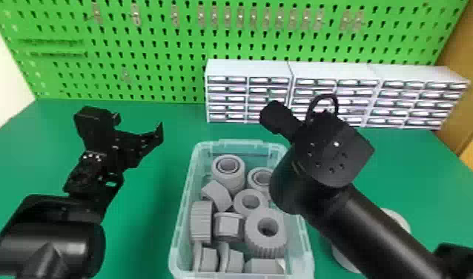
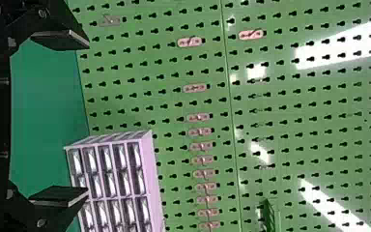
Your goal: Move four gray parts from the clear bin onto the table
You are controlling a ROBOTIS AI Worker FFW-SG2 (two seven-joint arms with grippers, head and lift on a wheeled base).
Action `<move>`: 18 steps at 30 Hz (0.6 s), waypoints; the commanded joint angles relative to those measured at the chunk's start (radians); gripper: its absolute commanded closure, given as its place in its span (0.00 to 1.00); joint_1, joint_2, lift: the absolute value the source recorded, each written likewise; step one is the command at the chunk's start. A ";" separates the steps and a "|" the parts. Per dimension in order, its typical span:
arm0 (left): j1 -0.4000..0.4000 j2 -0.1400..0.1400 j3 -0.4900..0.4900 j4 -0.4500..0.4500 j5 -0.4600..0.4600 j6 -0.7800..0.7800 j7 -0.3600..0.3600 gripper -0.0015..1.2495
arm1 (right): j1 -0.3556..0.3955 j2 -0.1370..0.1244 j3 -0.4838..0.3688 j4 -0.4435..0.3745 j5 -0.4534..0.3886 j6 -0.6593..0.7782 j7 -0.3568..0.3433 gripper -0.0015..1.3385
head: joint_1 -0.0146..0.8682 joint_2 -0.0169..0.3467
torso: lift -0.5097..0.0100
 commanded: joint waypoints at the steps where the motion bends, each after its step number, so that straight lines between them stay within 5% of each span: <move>1: -0.004 0.000 -0.004 0.007 0.000 0.000 0.000 0.17 | -0.015 0.015 0.017 0.024 0.002 0.008 0.011 0.38 | 0.78 0.14 | 0.89; 18: -0.014 0.000 -0.018 0.027 -0.002 0.000 0.000 0.17 | -0.052 0.038 0.068 0.073 0.002 0.012 0.011 0.39 | 0.78 0.14 | 0.89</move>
